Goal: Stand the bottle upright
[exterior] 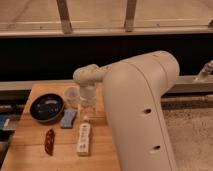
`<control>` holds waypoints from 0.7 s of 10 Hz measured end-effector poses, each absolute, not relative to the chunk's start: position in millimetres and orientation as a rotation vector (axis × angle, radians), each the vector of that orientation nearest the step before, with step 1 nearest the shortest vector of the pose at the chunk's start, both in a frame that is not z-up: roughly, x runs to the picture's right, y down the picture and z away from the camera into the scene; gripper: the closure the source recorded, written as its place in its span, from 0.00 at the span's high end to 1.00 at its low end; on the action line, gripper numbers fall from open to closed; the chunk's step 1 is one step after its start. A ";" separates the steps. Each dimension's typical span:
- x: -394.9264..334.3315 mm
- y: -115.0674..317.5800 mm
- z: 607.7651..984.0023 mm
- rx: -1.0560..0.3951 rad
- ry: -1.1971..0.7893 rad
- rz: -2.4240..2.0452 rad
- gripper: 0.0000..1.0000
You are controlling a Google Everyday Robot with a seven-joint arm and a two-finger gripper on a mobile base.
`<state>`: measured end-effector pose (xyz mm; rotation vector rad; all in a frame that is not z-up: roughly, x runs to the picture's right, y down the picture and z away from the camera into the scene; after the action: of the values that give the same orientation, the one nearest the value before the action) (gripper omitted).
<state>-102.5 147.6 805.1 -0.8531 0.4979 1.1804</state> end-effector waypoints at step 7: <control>-117.0 180.0 816.2 -0.921 0.540 1.144 0.52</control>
<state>-117.0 180.0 816.2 -0.9209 0.5404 1.1438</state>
